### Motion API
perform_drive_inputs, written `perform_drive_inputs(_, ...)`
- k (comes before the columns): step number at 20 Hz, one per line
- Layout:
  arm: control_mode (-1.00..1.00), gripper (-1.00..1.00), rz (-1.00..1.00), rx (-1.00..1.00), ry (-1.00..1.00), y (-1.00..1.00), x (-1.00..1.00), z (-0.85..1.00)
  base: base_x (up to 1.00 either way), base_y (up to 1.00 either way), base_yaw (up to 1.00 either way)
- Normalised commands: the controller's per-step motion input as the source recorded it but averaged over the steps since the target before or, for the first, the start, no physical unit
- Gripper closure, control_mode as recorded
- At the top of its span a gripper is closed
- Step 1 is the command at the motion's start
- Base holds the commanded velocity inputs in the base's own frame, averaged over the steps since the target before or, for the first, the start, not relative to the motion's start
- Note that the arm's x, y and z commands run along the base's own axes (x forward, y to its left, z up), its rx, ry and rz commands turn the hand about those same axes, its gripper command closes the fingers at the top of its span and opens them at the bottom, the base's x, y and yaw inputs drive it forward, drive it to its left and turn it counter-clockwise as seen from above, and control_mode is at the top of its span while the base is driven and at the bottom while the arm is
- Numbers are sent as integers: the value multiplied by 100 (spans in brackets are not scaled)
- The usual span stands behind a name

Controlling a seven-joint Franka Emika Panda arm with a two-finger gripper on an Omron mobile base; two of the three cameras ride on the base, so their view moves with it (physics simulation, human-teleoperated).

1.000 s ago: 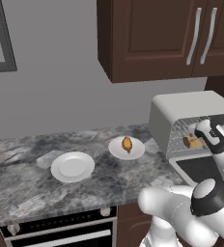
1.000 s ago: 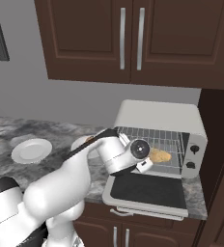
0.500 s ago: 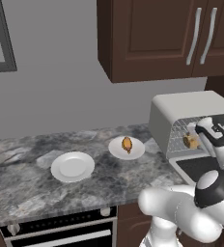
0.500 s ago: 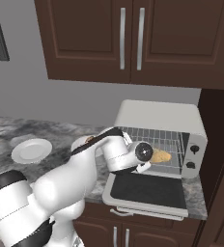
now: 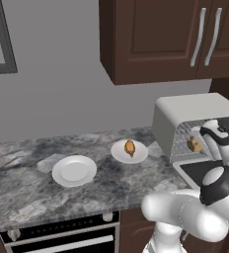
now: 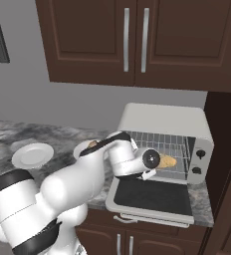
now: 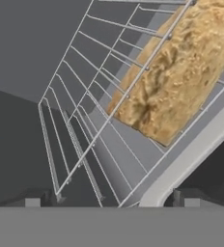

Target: Open the toaster oven door. Place the baguette on the bottom rack in the toaster oven and place the chicken drumstick on the top rack.

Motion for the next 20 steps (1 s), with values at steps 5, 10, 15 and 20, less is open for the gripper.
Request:
perform_drive_inputs(5, -100, -100, 0, 0, -3, 11, 11, -5, 0, 0, 0)
perform_drive_inputs(10, -100, -100, 1, 0, -10, 25, 12, -1, 0, 0, 0)
perform_drive_inputs(15, -100, -100, 0, 0, -3, 14, 24, -9, 0, 0, 0)
perform_drive_inputs(20, -100, -100, 0, 0, 0, -7, 21, -13, 0, 0, 0)
